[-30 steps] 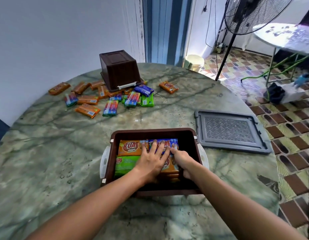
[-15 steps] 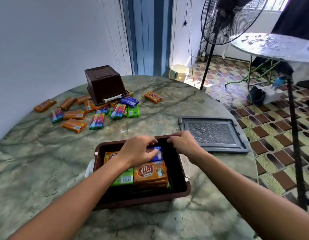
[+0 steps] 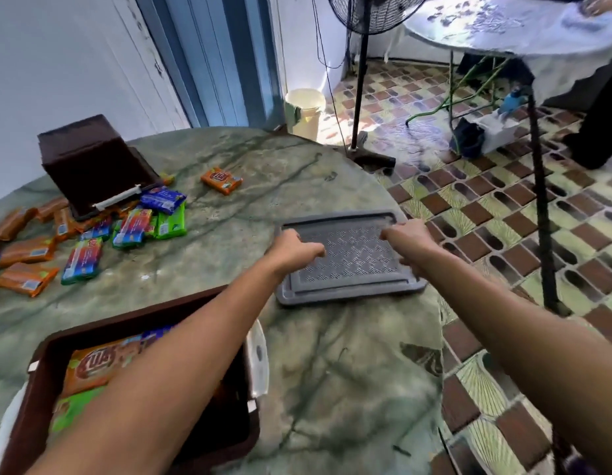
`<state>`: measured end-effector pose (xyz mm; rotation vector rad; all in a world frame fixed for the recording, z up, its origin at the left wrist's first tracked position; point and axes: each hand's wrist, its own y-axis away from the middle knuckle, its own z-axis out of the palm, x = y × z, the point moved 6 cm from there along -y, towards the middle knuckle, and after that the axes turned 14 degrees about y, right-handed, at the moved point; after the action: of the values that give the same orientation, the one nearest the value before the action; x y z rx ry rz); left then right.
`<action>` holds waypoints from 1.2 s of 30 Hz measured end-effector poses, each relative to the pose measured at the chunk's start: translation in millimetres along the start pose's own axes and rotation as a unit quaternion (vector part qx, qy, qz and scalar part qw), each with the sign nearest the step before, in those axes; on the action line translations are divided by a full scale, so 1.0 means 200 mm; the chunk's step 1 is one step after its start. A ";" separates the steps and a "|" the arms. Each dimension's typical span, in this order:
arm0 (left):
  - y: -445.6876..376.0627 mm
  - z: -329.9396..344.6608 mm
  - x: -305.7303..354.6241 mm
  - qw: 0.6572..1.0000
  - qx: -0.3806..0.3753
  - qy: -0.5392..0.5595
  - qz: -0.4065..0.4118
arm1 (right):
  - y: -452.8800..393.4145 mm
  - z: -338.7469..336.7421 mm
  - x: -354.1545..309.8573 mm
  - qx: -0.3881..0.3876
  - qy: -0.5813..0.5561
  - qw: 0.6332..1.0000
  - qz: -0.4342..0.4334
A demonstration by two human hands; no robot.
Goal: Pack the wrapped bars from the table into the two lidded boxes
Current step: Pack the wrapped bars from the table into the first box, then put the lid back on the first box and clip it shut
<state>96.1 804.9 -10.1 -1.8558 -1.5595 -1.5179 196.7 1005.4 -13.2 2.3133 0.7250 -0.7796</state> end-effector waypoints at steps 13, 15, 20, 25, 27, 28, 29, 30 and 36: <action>-0.33 0.13 -0.20 0.974 0.165 -0.081 -0.133 | -0.28 0.02 0.26 0.031 0.120 0.992 -0.005; -0.32 -0.03 -0.10 0.977 0.185 -0.060 -0.092 | -0.26 -0.03 0.13 0.052 0.106 0.993 -0.031; -0.06 -0.65 0.06 0.957 0.280 -0.061 0.047 | -0.07 -0.06 -0.27 0.064 0.079 0.988 -0.115; 0.47 -1.27 -0.31 0.933 0.349 -0.051 0.075 | 0.42 0.23 -0.56 -0.050 0.020 0.981 -0.188; 0.67 -1.42 -0.52 0.930 0.361 -0.026 0.062 | 0.59 0.37 -0.60 -0.089 -0.002 0.975 -0.202; 0.76 -1.47 -0.62 0.929 0.367 -0.015 0.057 | 0.66 0.43 -0.61 -0.106 -0.002 0.972 -0.211; 0.83 -1.51 -0.70 0.928 0.368 -0.009 0.052 | 0.73 0.50 -0.61 -0.118 0.007 0.968 -0.220; 0.91 -1.54 -0.79 0.930 0.365 -0.004 0.049 | 0.80 0.56 -0.60 -0.124 0.025 0.966 -0.227; 1.13 -1.51 -1.06 0.938 0.343 -0.022 0.051 | 0.96 0.75 -0.42 -0.087 0.131 0.960 -0.233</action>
<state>155.9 378.9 25.8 -1.5237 -1.6882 -0.7359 210.1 748.1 11.6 2.1289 1.4333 -0.5756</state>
